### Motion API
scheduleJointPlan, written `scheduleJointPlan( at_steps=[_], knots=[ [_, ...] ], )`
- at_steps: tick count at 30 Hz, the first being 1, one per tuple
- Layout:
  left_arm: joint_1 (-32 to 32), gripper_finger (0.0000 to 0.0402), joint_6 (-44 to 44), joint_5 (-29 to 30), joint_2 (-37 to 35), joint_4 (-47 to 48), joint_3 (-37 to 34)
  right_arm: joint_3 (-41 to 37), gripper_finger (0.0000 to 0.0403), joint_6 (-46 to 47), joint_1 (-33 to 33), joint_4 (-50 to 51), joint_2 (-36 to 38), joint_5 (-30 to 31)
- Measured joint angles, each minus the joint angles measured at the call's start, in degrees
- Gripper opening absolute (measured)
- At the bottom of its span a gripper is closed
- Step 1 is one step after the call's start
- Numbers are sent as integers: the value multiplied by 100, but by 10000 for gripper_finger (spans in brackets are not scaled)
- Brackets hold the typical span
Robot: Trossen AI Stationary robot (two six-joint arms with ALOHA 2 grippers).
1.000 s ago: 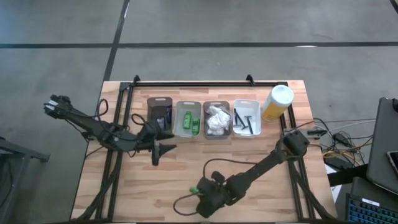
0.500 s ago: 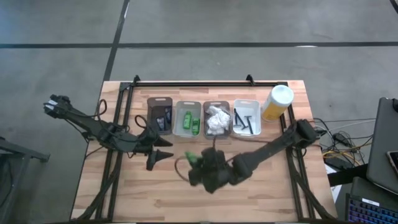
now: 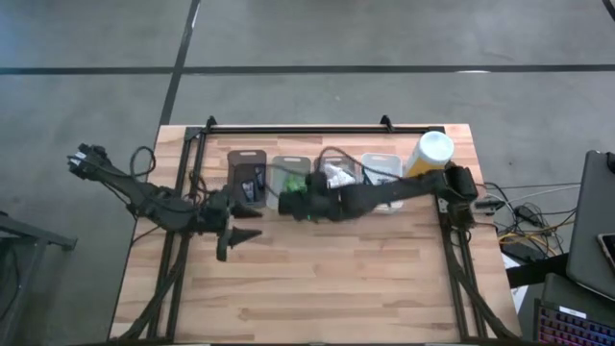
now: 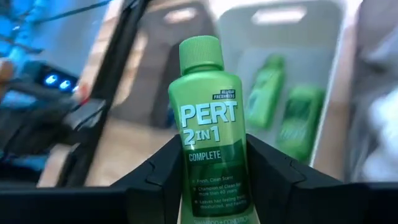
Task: Pick & Place Travel size toiletries
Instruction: Put the green shampoo into the gray bin, then return to Home Position
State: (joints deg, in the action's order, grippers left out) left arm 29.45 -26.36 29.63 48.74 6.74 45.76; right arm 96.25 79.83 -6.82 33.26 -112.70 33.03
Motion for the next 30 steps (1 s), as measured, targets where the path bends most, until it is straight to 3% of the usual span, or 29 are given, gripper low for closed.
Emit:
scheduleJointPlan(
  at_steps=[5,13,23,30],
  knots=[
    [-7,236,110,403,-316,33,-2,-2,154,-84,567,81,-164,-83],
    [-4,236,276,607,-591,84,-4,-4,199,-391,1148,69,-493,-1236],
    [-7,236,279,874,-589,105,-11,-4,259,-964,1166,39,-491,-1225],
    [-4,236,277,876,-587,103,-11,221,289,-2590,664,39,-235,-1215]
  ],
)
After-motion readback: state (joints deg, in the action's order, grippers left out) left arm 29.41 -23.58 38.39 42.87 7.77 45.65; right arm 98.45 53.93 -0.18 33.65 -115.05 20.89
